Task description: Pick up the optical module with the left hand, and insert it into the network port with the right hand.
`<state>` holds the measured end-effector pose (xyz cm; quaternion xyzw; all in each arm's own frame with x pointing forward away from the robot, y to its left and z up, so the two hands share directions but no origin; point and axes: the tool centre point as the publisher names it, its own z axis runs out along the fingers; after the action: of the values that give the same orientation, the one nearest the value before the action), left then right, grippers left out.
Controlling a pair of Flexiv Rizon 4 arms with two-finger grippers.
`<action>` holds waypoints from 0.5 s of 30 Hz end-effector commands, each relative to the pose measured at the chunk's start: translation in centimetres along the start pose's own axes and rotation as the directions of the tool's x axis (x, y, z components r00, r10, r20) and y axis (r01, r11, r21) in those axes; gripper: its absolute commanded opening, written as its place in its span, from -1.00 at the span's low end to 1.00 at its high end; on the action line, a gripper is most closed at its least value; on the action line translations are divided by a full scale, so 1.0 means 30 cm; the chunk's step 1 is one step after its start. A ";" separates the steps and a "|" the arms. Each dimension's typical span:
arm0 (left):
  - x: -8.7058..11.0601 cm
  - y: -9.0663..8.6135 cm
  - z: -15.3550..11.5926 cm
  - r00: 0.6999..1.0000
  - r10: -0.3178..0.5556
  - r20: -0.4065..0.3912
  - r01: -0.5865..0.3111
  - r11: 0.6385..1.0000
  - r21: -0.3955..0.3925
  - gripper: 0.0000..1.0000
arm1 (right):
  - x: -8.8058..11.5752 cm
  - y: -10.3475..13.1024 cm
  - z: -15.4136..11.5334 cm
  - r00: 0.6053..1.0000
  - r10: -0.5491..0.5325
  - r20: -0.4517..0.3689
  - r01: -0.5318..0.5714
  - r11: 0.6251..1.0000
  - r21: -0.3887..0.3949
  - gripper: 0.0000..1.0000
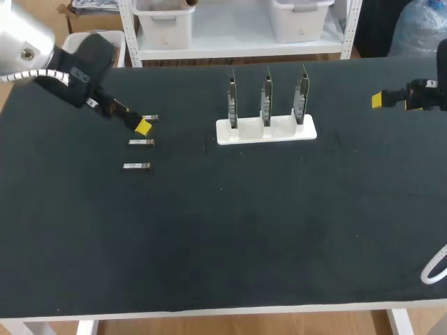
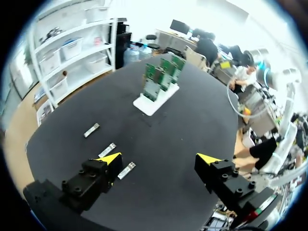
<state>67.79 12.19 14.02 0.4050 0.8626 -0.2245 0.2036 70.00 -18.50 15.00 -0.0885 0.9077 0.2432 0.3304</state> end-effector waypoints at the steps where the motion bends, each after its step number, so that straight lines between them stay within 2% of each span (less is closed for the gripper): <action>1: -0.028 0.019 0.014 0.997 0.040 -0.059 -0.037 0.997 0.064 1.00 | 0.000 0.000 0.000 1.000 0.000 0.000 0.000 1.000 0.000 1.00; 7: -0.015 0.025 0.014 0.995 0.062 -0.074 -0.055 0.994 0.096 1.00 | 0.000 0.000 0.000 1.000 0.000 0.000 0.000 1.000 0.000 1.00; 11: -0.010 0.031 0.011 0.998 -0.008 -0.064 0.015 0.994 0.112 1.00 | 0.000 0.000 0.000 1.000 0.000 0.000 0.000 1.000 0.000 1.00; 13: -0.012 0.043 0.019 0.990 -0.104 -0.093 0.114 0.987 0.116 1.00 | 0.000 0.000 0.000 1.000 0.000 0.000 0.000 1.000 0.000 1.00; 15: -0.012 0.043 0.019 0.990 -0.104 -0.093 0.114 0.987 0.116 1.00 | 0.000 0.000 0.000 1.000 0.000 0.000 0.000 1.000 0.000 1.00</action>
<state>68.53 12.51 13.53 0.3784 0.8749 -0.2696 0.1363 70.00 -18.50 15.00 -0.0885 0.9077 0.2432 0.3304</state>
